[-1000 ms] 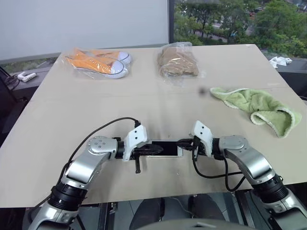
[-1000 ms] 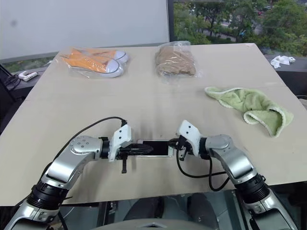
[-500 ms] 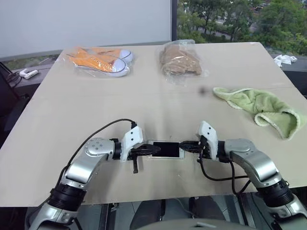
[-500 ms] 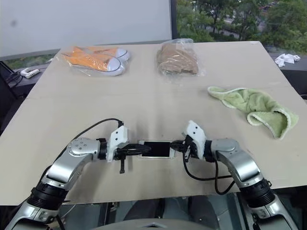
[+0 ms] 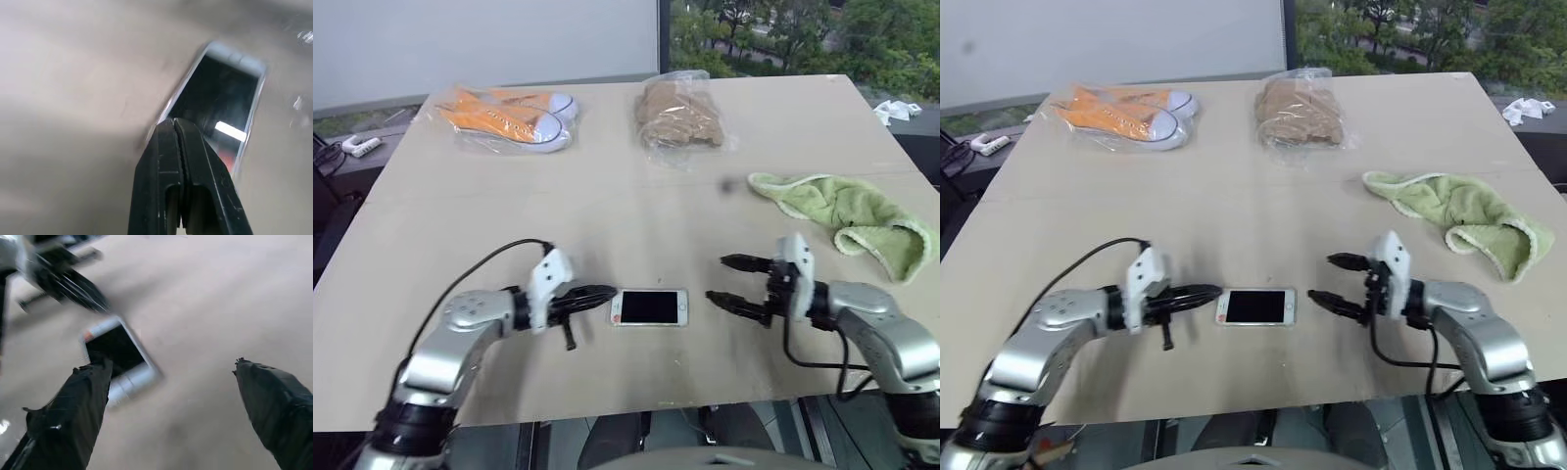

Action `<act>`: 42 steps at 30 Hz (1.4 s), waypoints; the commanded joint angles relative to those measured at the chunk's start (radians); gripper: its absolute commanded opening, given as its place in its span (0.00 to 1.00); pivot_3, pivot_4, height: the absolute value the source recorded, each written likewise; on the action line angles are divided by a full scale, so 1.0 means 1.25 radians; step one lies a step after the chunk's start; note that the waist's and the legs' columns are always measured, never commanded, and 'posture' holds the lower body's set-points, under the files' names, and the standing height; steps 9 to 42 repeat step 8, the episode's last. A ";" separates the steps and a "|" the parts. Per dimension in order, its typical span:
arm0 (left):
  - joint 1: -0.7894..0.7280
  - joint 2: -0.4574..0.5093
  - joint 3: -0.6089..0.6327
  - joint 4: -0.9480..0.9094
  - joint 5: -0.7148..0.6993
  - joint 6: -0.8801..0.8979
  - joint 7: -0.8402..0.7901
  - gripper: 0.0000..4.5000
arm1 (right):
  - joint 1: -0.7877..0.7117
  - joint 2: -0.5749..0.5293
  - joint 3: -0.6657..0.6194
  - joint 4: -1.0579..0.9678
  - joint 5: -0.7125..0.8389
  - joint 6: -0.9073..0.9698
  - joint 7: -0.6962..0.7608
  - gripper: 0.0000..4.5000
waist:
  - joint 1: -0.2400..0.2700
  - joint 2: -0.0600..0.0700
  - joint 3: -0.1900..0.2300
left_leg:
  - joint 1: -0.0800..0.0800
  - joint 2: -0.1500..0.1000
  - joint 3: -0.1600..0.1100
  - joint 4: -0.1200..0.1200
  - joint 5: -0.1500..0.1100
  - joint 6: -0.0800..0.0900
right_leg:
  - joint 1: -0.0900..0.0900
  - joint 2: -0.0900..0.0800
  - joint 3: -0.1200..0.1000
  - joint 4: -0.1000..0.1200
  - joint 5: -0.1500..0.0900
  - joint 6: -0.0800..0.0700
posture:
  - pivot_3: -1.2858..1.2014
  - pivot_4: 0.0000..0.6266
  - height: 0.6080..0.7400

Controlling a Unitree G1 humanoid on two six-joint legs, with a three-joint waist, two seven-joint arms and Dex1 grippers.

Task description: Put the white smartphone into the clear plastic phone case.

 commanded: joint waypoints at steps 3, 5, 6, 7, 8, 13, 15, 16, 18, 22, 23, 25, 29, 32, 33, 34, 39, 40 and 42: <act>0.119 0.035 0.140 -0.009 -0.015 -0.039 -0.009 0.00 | 0.103 -0.078 -0.098 0.010 -0.002 -0.117 0.088 0.99 | 0.001 0.000 0.001 | 0.000 0.000 0.000 0.000 0.000 0.000 | 0.001 0.000 0.000 0.000 0.000 0.000 | 0.52 0.24 1.00; 0.131 0.042 0.162 0.019 -0.005 -0.065 -0.018 0.00 | 0.143 -0.083 -0.128 0.029 -0.004 -0.181 0.120 0.99 | 0.007 0.000 0.001 | 0.001 0.000 0.000 0.000 -0.002 0.003 | 0.002 0.000 0.000 0.000 0.000 0.000 | 0.52 0.24 1.00; 0.132 0.047 0.169 0.035 0.002 -0.082 -0.024 0.00 | 0.159 -0.086 -0.142 0.040 -0.005 -0.206 0.131 0.99 | 0.011 0.000 0.001 | 0.002 0.000 0.000 0.000 -0.002 0.003 | 0.002 0.000 0.000 0.000 0.000 0.000 | 0.52 0.24 1.00; 0.131 0.050 0.174 0.046 0.006 -0.095 -0.030 0.00 | 0.172 -0.091 -0.152 0.050 -0.006 -0.218 0.135 0.99 | 0.014 0.000 0.001 | 0.002 0.000 0.000 0.000 -0.002 0.003 | 0.003 0.000 0.000 0.000 0.000 0.000 | 0.52 0.24 1.00; 0.128 0.050 0.177 0.056 0.007 -0.105 -0.032 0.00 | 0.183 -0.097 -0.161 0.059 -0.007 -0.227 0.140 0.99 | 0.014 0.000 0.001 | 0.002 0.000 0.000 0.000 -0.002 0.003 | 0.003 0.000 0.000 0.000 0.000 0.000 | 0.52 0.24 1.00; 0.128 0.050 0.177 0.056 0.007 -0.105 -0.032 0.00 | 0.183 -0.097 -0.161 0.059 -0.007 -0.227 0.140 0.99 | 0.014 0.000 0.001 | 0.002 0.000 0.000 0.000 -0.002 0.003 | 0.003 0.000 0.000 0.000 0.000 0.000 | 0.52 0.24 1.00; 0.128 0.050 0.177 0.056 0.007 -0.105 -0.032 0.00 | 0.183 -0.097 -0.161 0.059 -0.007 -0.227 0.140 0.99 | 0.014 0.000 0.001 | 0.002 0.000 0.000 0.000 -0.002 0.003 | 0.003 0.000 0.000 0.000 0.000 0.000 | 0.52 0.24 1.00; 0.128 0.050 0.177 0.056 0.007 -0.105 -0.032 0.00 | 0.183 -0.097 -0.161 0.059 -0.007 -0.227 0.140 0.99 | 0.014 0.000 0.001 | 0.002 0.000 0.000 0.000 -0.002 0.003 | 0.003 0.000 0.000 0.000 0.000 0.000 | 0.52 0.24 1.00; 0.128 0.050 0.177 0.056 0.007 -0.105 -0.032 0.00 | 0.183 -0.097 -0.161 0.059 -0.007 -0.227 0.140 0.99 | 0.014 0.000 0.001 | 0.002 0.000 0.000 0.000 -0.002 0.003 | 0.003 0.000 0.000 0.000 0.000 0.000 | 0.52 0.24 1.00; 0.128 0.050 0.177 0.056 0.007 -0.105 -0.032 0.00 | 0.183 -0.097 -0.161 0.059 -0.007 -0.227 0.140 0.99 | 0.014 0.000 0.001 | 0.002 0.000 0.000 0.000 -0.002 0.003 | 0.003 0.000 0.000 0.000 0.000 0.000 | 0.52 0.24 1.00; 0.128 0.050 0.177 0.056 0.007 -0.105 -0.032 0.00 | 0.183 -0.097 -0.161 0.059 -0.007 -0.227 0.140 0.99 | 0.014 0.000 0.001 | 0.002 0.000 0.000 0.000 -0.002 0.003 | 0.003 0.000 0.000 0.000 0.000 0.000 | 0.52 0.24 1.00; 0.128 0.050 0.177 0.056 0.007 -0.105 -0.032 0.00 | 0.183 -0.097 -0.161 0.059 -0.007 -0.227 0.140 0.99 | 0.014 0.000 0.001 | 0.002 0.000 0.000 0.000 -0.002 0.003 | 0.003 0.000 0.000 0.000 0.000 0.000 | 0.52 0.24 1.00; 0.128 0.050 0.177 0.056 0.007 -0.105 -0.032 0.00 | 0.183 -0.097 -0.161 0.059 -0.007 -0.227 0.140 0.99 | 0.014 0.000 0.001 | 0.002 0.000 0.000 0.000 -0.002 0.003 | 0.003 0.000 0.000 0.000 0.000 0.000 | 0.52 0.24 1.00; 0.128 0.050 0.177 0.056 0.007 -0.105 -0.032 0.00 | 0.183 -0.097 -0.161 0.059 -0.007 -0.227 0.140 0.99 | 0.014 0.000 0.001 | 0.002 0.000 0.000 0.000 -0.002 0.003 | 0.003 0.000 0.000 0.000 0.000 0.000 | 0.52 0.24 1.00; 0.128 0.050 0.177 0.056 0.007 -0.105 -0.032 0.00 | 0.183 -0.097 -0.161 0.059 -0.007 -0.227 0.140 0.99 | 0.014 0.000 0.001 | 0.002 0.000 0.000 0.000 -0.002 0.003 | 0.003 0.000 0.000 0.000 0.000 0.000 | 0.52 0.24 1.00; 0.128 0.050 0.177 0.056 0.007 -0.105 -0.032 0.00 | 0.183 -0.097 -0.161 0.059 -0.007 -0.227 0.140 0.99 | 0.014 0.000 0.001 | 0.002 0.000 0.000 0.000 -0.002 0.003 | 0.003 0.000 0.000 0.000 0.000 0.000 | 0.52 0.24 1.00; 0.128 0.050 0.177 0.056 0.007 -0.105 -0.032 0.00 | 0.183 -0.097 -0.161 0.059 -0.007 -0.227 0.140 0.99 | 0.014 0.000 0.001 | 0.002 0.000 0.000 0.000 -0.002 0.003 | 0.003 0.000 0.000 0.000 0.000 0.000 | 0.52 0.24 1.00; 0.128 0.050 0.177 0.056 0.007 -0.105 -0.032 0.00 | 0.183 -0.097 -0.161 0.059 -0.007 -0.227 0.140 0.99 | 0.014 0.000 0.001 | 0.002 0.000 0.000 0.000 -0.002 0.003 | 0.003 0.000 0.000 0.000 0.000 0.000 | 0.52 0.24 1.00; 0.128 0.050 0.177 0.056 0.007 -0.105 -0.032 0.00 | 0.183 -0.097 -0.161 0.059 -0.007 -0.227 0.140 0.99 | 0.014 0.000 0.001 | 0.002 0.000 0.000 0.000 -0.002 0.003 | 0.003 0.000 0.000 0.000 0.000 0.000 | 0.52 0.24 1.00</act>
